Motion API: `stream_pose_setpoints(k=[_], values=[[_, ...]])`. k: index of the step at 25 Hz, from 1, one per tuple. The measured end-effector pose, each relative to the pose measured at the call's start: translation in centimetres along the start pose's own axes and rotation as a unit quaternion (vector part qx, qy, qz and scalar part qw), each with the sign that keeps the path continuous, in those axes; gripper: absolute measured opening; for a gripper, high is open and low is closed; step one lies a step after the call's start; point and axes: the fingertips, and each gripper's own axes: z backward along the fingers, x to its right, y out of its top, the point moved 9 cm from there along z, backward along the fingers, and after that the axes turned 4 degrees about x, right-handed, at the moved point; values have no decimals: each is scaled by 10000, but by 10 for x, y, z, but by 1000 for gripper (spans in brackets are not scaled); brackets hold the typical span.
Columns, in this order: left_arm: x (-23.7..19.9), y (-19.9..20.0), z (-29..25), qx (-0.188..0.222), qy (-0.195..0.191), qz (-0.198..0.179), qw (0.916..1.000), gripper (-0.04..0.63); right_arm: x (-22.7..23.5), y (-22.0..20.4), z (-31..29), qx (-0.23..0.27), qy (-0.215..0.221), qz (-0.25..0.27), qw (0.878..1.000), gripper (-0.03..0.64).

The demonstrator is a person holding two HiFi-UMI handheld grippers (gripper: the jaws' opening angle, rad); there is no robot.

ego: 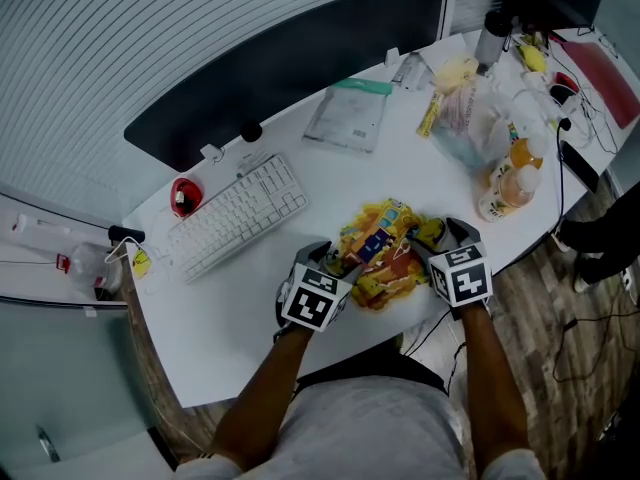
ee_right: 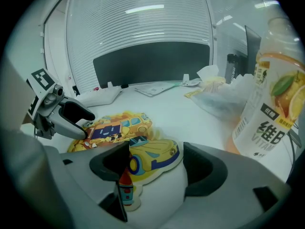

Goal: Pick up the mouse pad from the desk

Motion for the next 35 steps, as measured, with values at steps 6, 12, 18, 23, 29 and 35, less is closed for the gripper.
stream_pose_setpoints(k=[6,12,18,23,29,35], values=[[1,0,1,-26,-26,-55,10000,311,-6,0,2,27,129,-52,9999,313],[-2,-1,1,80,-122,-88,9999,311,-13,7,12,300,477,-44,9984,208],[-6,-1,2,210,-360,-202,9989,312,-19,14,32,995,1127,231,9884,139],[-17,4,8,506,-673,-337,9959,314,-20,12,53,1619,1869,533,9675,110],[-16,17,8,736,-1541,-851,9816,324,-22,14,73,1982,2700,530,9407,101],[-8,24,10,931,-2118,-937,9684,324,-22,14,84,2073,2928,419,9325,101]])
